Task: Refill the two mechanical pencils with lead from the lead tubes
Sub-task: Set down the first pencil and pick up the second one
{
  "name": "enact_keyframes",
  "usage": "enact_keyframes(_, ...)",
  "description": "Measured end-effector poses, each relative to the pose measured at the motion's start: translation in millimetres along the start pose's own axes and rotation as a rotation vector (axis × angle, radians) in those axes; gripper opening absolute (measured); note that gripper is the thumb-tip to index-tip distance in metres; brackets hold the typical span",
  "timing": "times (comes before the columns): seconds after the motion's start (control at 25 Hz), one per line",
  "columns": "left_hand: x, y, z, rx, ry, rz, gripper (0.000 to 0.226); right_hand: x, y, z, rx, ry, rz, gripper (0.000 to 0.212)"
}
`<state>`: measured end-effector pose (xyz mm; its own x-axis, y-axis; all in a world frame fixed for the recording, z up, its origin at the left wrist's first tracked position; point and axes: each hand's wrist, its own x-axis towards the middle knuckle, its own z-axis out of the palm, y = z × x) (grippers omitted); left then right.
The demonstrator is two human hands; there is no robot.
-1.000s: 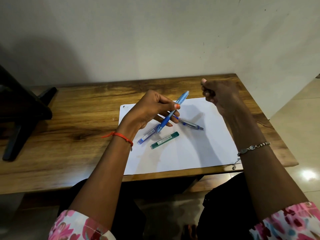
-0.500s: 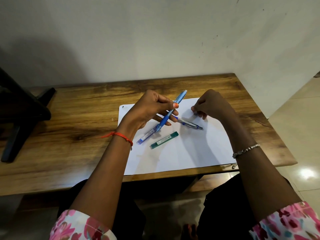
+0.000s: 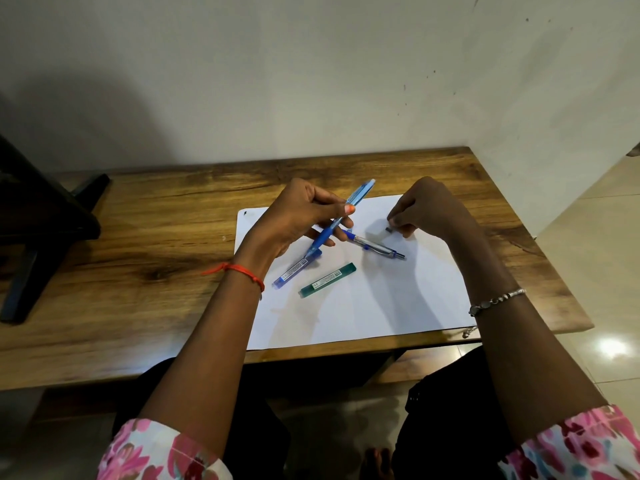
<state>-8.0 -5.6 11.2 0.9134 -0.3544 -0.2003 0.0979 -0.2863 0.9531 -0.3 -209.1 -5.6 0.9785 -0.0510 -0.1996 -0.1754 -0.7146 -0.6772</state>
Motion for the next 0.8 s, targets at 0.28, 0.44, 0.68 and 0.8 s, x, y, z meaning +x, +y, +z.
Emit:
enact_keyframes(0.28, 13.6, -10.1, 4.8, 0.445, 0.232, 0.269, 0.023, -7.4, -24.0, -0.5, 0.446, 0.17, -0.282, 0.024)
enact_keyframes(0.44, 14.2, -15.9, 5.9, 0.671, 0.262, 0.463, 0.02, -11.6, -28.3, 5.7, 0.286, 0.012, -0.344, 0.016)
enact_keyframes(0.68, 17.4, -16.5, 5.6, 0.721, 0.334, 0.444, 0.028, -7.5, -24.3, 4.7, 0.211, 0.079, -0.288, 0.024)
enact_keyframes(0.8, 20.0, -19.1, 0.8, 0.676, 0.413, 0.42, 0.034, -7.6, -16.7, -3.2, 0.177, 0.153, -0.223, 0.028)
